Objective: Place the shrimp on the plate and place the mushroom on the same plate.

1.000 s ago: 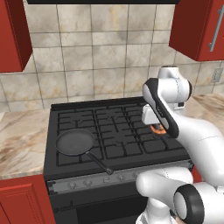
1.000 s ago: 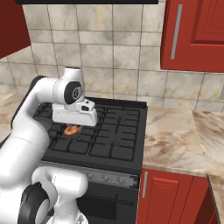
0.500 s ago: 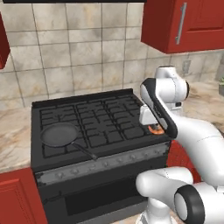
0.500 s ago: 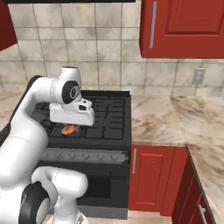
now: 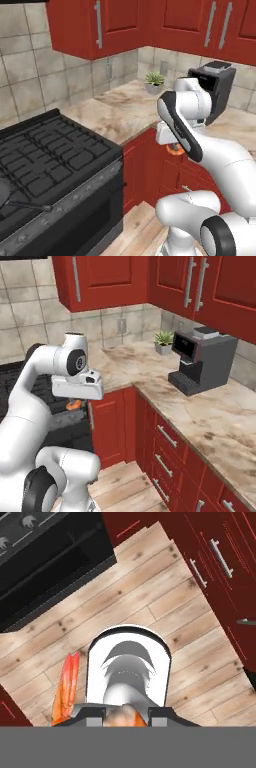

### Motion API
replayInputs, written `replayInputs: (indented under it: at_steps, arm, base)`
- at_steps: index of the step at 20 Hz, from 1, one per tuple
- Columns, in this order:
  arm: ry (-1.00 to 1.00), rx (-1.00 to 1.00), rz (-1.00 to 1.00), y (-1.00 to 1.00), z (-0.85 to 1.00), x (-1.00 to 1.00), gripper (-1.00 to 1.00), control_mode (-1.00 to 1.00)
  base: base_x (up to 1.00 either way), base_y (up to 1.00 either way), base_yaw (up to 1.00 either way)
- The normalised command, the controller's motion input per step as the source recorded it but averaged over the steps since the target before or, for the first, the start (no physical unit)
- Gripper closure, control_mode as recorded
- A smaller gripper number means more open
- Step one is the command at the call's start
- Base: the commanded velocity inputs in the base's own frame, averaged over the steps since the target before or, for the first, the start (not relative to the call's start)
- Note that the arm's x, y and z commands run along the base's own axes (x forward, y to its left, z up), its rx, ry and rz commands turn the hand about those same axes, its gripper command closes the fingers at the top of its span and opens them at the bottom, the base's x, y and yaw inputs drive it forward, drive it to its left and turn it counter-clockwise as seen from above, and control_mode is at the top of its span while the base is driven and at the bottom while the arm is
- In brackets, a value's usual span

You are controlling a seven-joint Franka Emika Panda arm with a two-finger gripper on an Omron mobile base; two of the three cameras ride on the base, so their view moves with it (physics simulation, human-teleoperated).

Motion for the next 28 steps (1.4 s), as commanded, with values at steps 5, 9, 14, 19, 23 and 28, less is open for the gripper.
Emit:
replayInputs:
  at_steps: [5, 9, 14, 19, 23, 28]
  arm:
    - [0.0, 0.0, 0.0, 0.0, 0.0, 0.0, 1.0, 1.0]
    - [0.0, 0.0, 0.0, 0.0, 0.0, 0.0, 1.0, 1.0]
    - [0.0, 0.0, 0.0, 0.0, 0.0, 0.0, 1.0, 1.0]
    - [0.0, 0.0, 0.0, 0.0, 0.0, 0.0, 1.0, 1.0]
    - [0.0, 0.0, 0.0, 0.0, 0.0, 0.0, 1.0, 1.0]
    - [0.0, 0.0, 0.0, 0.0, 0.0, 0.0, 1.0, 1.0]
  base:
    - [-0.44, 0.0, -0.95]
    - [-0.37, 0.0, -0.98]
    - [-0.29, 0.0, -0.99]
    - [-0.26, 0.0, -0.99]
    - [-0.2, 0.0, -1.0]
    - [-0.12, 0.0, -1.0]
